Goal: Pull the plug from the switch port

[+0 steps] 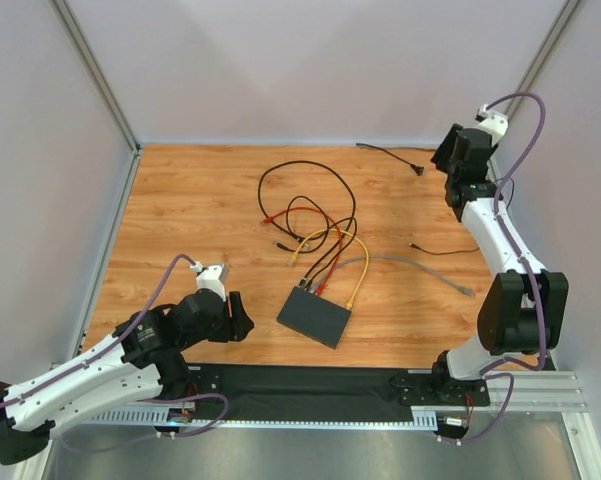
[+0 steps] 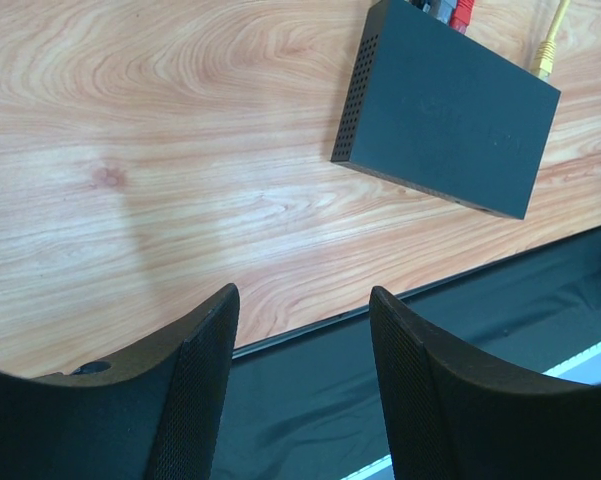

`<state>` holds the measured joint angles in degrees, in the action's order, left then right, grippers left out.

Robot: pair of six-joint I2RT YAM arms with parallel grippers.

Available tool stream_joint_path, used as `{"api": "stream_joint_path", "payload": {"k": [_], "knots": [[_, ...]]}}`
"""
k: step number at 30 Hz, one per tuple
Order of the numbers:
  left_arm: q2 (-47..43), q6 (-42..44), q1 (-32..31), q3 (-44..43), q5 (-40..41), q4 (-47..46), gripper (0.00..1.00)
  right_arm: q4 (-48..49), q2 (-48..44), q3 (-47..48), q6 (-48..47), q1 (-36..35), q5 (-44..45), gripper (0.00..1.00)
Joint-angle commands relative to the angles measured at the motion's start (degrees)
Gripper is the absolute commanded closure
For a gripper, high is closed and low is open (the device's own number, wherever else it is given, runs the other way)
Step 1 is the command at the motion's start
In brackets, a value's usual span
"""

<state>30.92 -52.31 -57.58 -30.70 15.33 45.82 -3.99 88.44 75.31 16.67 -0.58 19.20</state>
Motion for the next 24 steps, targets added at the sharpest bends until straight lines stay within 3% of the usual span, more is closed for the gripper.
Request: {"api": "stream_joint_path", "payload": {"k": [1,15,24], "knots": [[0.1,1.2,-0.1,-0.4,-0.5,-1.9,0.37,4.3,1.5,-2.5,1.7,0.1,2.9,0.99],[3.9,2.2,0.0,-2.0,0.6,-2.5,0.37,-10.3,16.3,-3.9,11.0,0.1,-0.6,0.99],[11.4,4.6,0.5,-7.0,0.3,-3.3,0.34,-13.5,17.1,-3.8,10.2,0.1,-1.7,0.87]]}}
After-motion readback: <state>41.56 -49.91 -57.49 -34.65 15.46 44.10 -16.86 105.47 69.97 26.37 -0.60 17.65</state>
